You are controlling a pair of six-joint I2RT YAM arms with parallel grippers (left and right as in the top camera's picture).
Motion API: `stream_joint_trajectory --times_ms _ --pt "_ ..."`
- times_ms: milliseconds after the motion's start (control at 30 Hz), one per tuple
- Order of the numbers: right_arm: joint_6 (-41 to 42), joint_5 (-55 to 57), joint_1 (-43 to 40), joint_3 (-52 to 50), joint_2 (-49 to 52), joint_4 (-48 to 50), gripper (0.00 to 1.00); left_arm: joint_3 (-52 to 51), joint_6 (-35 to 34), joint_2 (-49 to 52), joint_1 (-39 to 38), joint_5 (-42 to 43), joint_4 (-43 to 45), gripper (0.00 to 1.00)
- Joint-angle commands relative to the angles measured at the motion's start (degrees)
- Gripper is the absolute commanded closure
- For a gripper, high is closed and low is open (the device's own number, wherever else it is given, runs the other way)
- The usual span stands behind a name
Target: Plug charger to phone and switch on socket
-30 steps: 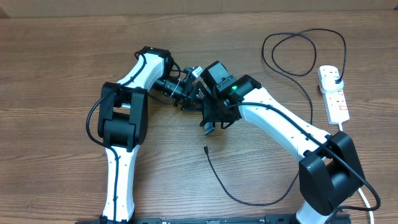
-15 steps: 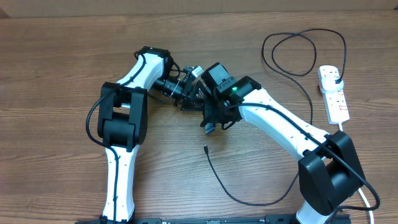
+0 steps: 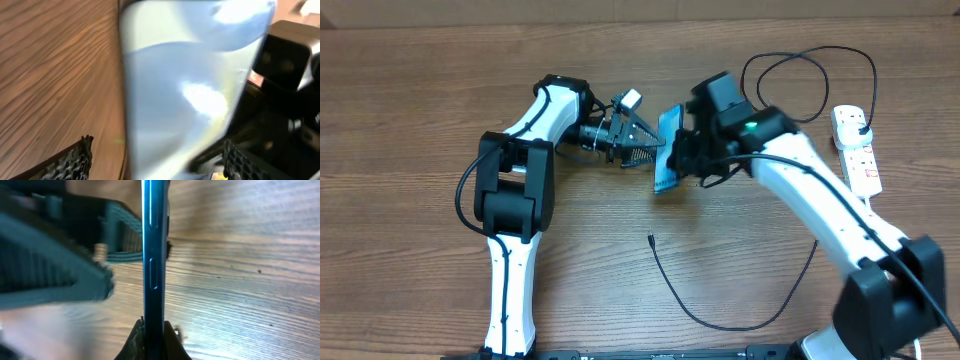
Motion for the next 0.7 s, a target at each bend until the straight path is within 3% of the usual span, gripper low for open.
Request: stream_joint_trajectory --times_ms 0,167,333,467,667 --pt "-4.0 -11.9 -2.1 1.4 -2.8 2.3 0.96 2.1 2.8 0.4 0.2 5.6 -0.7 0.16" --pt "-4.2 -11.6 -2.5 1.4 -2.8 3.7 0.96 5.6 3.4 -0.6 -0.1 5.6 -5.0 0.22" --pt "-5.8 -14.9 -2.5 1.4 -2.8 3.8 0.96 11.6 12.3 -5.0 0.0 5.6 -14.8 0.21" --pt "-7.4 -19.6 -2.5 1.4 -2.8 5.5 0.96 12.5 12.3 -8.8 -0.3 5.6 -15.2 0.22" --pt "-3.9 -21.6 -3.3 1.4 -2.8 11.0 0.96 12.5 10.3 -11.9 -0.5 5.6 -15.3 0.41"
